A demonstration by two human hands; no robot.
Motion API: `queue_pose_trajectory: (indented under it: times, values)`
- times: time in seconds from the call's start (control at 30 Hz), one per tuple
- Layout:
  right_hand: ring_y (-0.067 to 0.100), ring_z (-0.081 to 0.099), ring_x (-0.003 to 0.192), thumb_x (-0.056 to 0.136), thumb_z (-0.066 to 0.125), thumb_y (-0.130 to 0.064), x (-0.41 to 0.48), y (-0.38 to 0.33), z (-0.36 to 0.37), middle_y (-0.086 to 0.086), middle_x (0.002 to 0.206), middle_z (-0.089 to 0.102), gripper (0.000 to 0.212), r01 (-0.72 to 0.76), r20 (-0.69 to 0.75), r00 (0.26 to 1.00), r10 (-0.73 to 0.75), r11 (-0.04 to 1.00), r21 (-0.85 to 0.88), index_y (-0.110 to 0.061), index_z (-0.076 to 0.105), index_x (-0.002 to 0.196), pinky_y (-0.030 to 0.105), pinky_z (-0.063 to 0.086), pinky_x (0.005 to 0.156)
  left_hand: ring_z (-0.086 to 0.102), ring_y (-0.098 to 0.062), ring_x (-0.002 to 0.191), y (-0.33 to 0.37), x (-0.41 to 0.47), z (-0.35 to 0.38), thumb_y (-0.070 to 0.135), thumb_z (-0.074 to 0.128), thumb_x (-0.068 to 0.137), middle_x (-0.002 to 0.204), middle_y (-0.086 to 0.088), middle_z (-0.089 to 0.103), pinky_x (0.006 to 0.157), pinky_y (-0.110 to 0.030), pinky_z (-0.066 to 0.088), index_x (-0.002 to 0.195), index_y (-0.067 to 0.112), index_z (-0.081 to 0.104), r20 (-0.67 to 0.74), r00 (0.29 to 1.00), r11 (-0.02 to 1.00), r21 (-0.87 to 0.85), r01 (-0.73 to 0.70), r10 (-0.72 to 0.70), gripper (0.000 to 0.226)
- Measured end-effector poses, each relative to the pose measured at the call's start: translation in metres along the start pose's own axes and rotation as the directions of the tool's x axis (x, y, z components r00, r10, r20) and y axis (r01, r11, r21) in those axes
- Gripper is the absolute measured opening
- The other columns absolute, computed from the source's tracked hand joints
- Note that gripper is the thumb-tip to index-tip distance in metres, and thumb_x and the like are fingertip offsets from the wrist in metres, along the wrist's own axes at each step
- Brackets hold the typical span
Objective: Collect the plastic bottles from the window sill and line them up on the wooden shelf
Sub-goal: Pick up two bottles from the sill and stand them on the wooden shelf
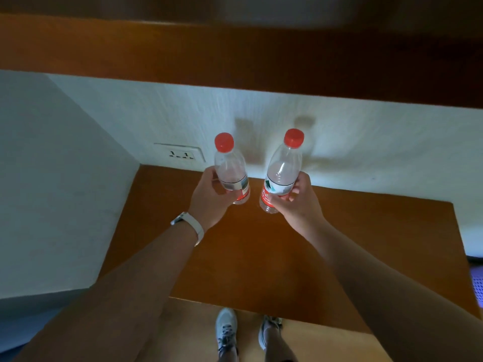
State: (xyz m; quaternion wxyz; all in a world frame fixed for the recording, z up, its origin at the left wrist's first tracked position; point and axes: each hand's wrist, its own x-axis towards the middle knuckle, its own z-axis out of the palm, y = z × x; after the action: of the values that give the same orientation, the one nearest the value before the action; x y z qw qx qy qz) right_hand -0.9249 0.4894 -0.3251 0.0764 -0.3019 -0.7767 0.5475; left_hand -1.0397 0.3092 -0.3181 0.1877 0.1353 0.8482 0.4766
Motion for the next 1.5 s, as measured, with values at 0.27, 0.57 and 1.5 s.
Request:
queue_pose_trajectory:
  times: [0.27, 0.57, 1.5]
  values:
    - [-0.001, 0.060, 0.090, 0.075, 0.085, -0.030, 0.018, 0.011, 0.019, -0.016, 0.111, 0.056, 0.072, -0.033, -0.010, 0.999, 0.032, 0.995, -0.099, -0.021, 0.043, 0.133, 0.012, 0.049, 0.066, 0.062, -0.005, 0.102, -0.019, 0.018, 0.035, 0.032, 0.079, 0.083, 0.112, 0.012, 0.065, 0.092, -0.032, 0.055, 0.127, 0.024, 0.054, 0.025, 0.999, 0.994, 0.104, -0.031, 0.028, 0.052]
    - [0.005, 0.059, 0.101, 0.077, 0.084, -0.032, 0.033, 0.015, 0.023, -0.012, 0.119, 0.058, 0.069, 0.009, -0.040, 0.999, -0.014, 0.994, -0.109, -0.027, 0.045, 0.133, 0.014, 0.050, 0.074, 0.061, -0.003, 0.100, -0.017, 0.030, 0.045, 0.050, 0.080, 0.078, 0.116, 0.013, 0.063, 0.082, -0.022, 0.053, 0.128, 0.027, 0.052, -0.023, 1.000, 0.997, 0.083, 0.012, -0.010, 0.062]
    - [0.021, 0.035, 0.143, 0.096, 0.053, -0.052, -0.018, -0.019, -0.036, -0.001, 0.159, 0.033, 0.064, 0.015, 0.087, 0.996, 0.030, 0.879, -0.477, -0.025, 0.033, 0.151, 0.038, 0.033, 0.111, 0.042, -0.020, 0.139, 0.016, -0.035, -0.024, 0.033, 0.063, 0.095, 0.153, -0.001, 0.043, 0.107, -0.038, 0.043, 0.150, 0.023, 0.036, 0.052, 0.994, 0.915, 0.387, -0.110, 0.098, 0.062]
